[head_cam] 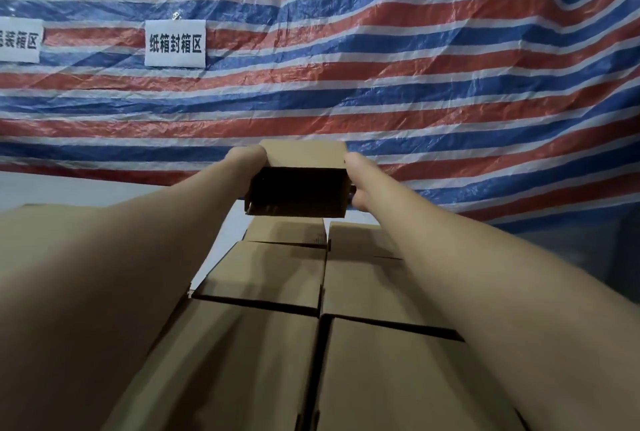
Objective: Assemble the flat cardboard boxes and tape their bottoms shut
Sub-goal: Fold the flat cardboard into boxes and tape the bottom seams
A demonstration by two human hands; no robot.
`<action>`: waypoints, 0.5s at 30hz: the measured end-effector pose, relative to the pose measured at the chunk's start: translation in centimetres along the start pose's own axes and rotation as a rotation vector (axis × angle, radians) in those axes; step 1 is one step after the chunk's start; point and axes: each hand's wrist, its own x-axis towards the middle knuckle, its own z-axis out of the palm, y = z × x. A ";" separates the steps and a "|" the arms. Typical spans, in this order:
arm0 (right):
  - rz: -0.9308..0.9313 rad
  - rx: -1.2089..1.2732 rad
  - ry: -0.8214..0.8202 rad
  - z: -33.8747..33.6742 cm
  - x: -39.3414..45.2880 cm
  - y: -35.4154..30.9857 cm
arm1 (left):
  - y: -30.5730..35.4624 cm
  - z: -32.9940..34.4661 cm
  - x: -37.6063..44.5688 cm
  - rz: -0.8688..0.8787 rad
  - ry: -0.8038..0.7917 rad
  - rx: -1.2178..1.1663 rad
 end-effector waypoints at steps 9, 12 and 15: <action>0.046 -0.107 -0.016 1.0 6.6 5.9 | -6.0 2.5 5.7 0.047 -0.020 0.084; 0.094 -0.172 -0.054 0.5 7.7 7.9 | -7.9 3.0 6.4 0.045 0.027 0.123; 0.127 -0.217 -0.105 0.4 6.9 7.9 | -8.0 3.1 6.6 0.049 0.089 0.159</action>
